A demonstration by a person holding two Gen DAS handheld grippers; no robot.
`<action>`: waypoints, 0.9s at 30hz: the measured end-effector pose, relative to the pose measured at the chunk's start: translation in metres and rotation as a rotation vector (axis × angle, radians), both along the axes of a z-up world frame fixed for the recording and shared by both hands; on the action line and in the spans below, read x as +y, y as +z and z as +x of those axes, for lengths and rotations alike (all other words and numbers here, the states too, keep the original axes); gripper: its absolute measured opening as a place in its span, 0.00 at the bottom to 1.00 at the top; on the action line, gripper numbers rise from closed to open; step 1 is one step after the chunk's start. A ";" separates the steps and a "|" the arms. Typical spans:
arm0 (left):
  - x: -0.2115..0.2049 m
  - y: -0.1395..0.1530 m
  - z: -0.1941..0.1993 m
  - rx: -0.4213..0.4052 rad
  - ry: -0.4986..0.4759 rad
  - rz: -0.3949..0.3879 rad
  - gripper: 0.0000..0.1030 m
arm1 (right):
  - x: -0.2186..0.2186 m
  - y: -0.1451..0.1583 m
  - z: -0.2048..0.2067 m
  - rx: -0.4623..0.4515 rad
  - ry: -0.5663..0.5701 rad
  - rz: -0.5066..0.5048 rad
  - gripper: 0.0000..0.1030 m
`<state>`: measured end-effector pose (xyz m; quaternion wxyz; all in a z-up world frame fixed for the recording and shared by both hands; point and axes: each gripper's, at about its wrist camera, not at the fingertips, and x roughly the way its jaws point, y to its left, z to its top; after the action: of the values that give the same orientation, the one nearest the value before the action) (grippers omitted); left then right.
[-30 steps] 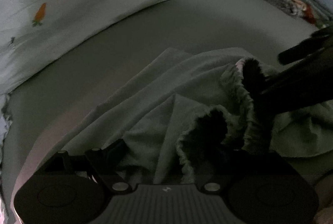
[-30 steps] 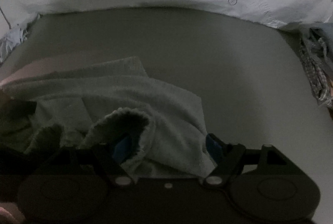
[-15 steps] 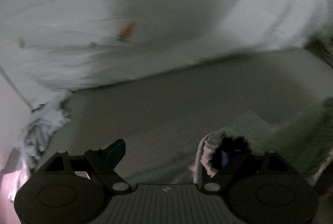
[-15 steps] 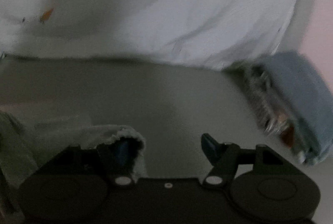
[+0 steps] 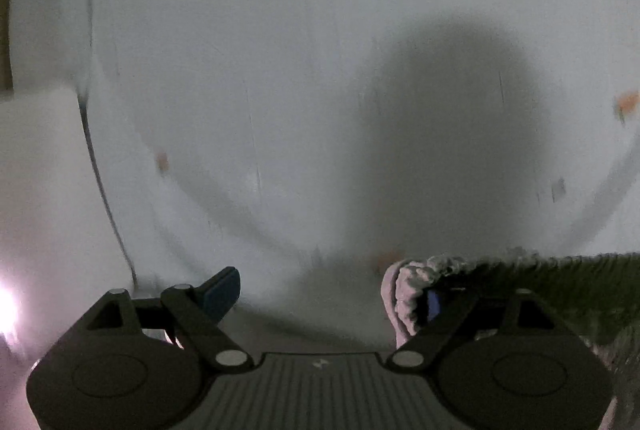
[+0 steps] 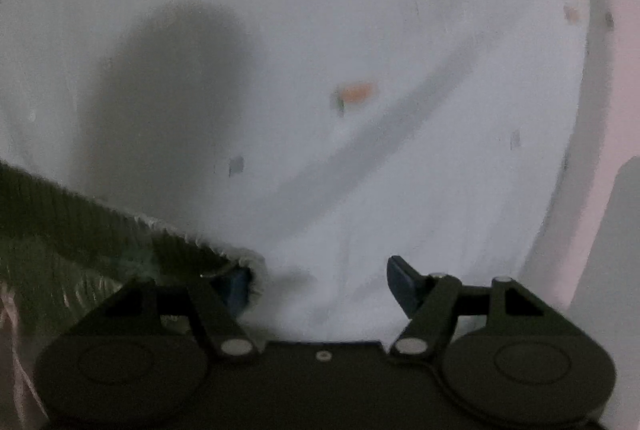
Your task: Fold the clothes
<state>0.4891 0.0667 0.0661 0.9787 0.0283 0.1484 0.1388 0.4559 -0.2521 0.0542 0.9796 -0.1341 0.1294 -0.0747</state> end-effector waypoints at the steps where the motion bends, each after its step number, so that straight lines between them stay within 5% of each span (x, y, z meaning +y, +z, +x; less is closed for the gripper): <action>1: 0.004 0.017 0.006 -0.042 0.004 0.015 0.86 | 0.005 0.017 0.011 -0.035 0.008 -0.012 0.68; 6: 0.058 0.121 0.018 -0.255 0.068 0.065 0.86 | 0.042 0.103 0.053 -0.183 0.088 -0.020 0.68; 9: 0.112 0.187 0.003 -0.359 0.108 0.013 0.87 | 0.083 0.157 0.069 -0.287 0.160 -0.034 0.68; 12: 0.155 0.252 -0.034 -0.484 0.146 -0.016 0.87 | 0.123 0.210 0.074 -0.384 0.245 -0.002 0.68; 15: 0.167 0.309 -0.087 -0.655 0.207 0.078 0.96 | 0.155 0.260 0.076 -0.502 0.306 0.027 0.70; 21: 0.142 0.374 -0.171 -0.901 0.306 0.330 0.98 | 0.185 0.348 0.051 -0.697 0.391 0.161 0.70; 24: 0.127 0.391 -0.196 -0.944 0.297 0.334 0.99 | 0.182 0.371 0.040 -0.755 0.408 0.211 0.72; 27: 0.113 0.391 -0.220 -0.938 0.213 0.254 0.99 | 0.162 0.378 0.033 -0.777 0.427 0.244 0.74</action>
<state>0.2696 0.1795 0.4576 0.9093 0.0666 -0.3238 0.2527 0.4893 -0.0901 0.4321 0.9576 -0.0035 -0.2704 0.0997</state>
